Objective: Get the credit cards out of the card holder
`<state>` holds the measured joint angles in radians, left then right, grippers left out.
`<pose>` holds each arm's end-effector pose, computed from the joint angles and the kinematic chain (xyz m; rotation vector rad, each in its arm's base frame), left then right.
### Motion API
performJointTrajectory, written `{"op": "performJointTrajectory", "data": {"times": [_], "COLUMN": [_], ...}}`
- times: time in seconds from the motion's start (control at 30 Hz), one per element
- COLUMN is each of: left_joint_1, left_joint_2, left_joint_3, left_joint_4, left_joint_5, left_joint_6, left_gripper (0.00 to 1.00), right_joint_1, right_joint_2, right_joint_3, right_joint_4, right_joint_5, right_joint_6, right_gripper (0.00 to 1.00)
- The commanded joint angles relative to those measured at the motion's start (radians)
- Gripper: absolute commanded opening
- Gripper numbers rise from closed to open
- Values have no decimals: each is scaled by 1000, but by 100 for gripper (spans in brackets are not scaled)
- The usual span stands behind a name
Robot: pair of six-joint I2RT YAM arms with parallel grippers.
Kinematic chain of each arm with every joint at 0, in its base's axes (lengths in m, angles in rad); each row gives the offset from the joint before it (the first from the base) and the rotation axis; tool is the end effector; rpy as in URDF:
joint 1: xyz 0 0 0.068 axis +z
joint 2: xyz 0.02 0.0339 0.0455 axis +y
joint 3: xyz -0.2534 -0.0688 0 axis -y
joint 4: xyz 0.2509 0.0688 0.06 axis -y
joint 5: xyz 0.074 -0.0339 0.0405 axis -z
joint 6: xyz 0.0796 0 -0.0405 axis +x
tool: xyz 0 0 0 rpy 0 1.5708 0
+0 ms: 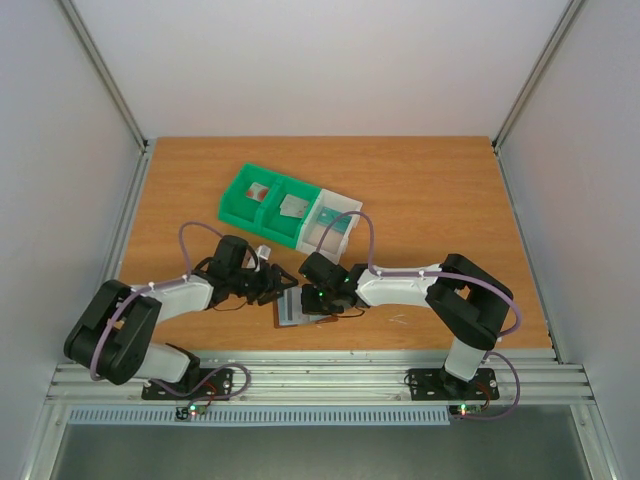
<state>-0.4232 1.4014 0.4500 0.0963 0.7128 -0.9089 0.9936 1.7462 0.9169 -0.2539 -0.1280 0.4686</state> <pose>0.2156 -0.1542 0.0925 -0.2805 2.6742 -1.3949 0.1822 0.2985 0.0834 -0.7700 2.6937 0.5989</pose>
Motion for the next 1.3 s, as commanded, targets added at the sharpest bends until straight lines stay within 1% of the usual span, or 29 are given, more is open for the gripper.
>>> {"op": "performJointTrajectory", "data": {"times": [0.0,0.17,0.3,0.4,0.5,0.6,0.9,1.13,1.27], "left_joint_1": [-9,-16,-20,-20,-20,-20,-22,-25,-29], "left_joint_2": [-40,-70,-103,-112,-112,-110,-90,-75,-70], "left_joint_3": [-20,-41,-58,-55,-54,-54,-49,-49,-42], "left_joint_4": [63,65,63,49,44,34,41,63,88], "left_joint_5": [27,26,18,14,10,2,5,15,25], "left_joint_6": [-29,-51,-71,-71,-74,-73,-77,-88,-107], "left_gripper": [55,55,54,49,42,39,36,36,36], "right_joint_1": [8,8,8,8,8,8,8,8,5], "right_joint_2": [13,-6,-24,-25,-34,-62,-135,-215,-233], "right_joint_3": [-40,-57,-61,-64,-73,-87,-99,-93,-90], "right_joint_4": [-6,54,61,73,89,89,37,-55,-100], "right_joint_5": [28,-13,2,2,-2,8,47,123,184], "right_joint_6": [14,28,39,41,42,41,30,-6,-21], "right_gripper": [2,4,5,7,9,12,16,19,19]}}
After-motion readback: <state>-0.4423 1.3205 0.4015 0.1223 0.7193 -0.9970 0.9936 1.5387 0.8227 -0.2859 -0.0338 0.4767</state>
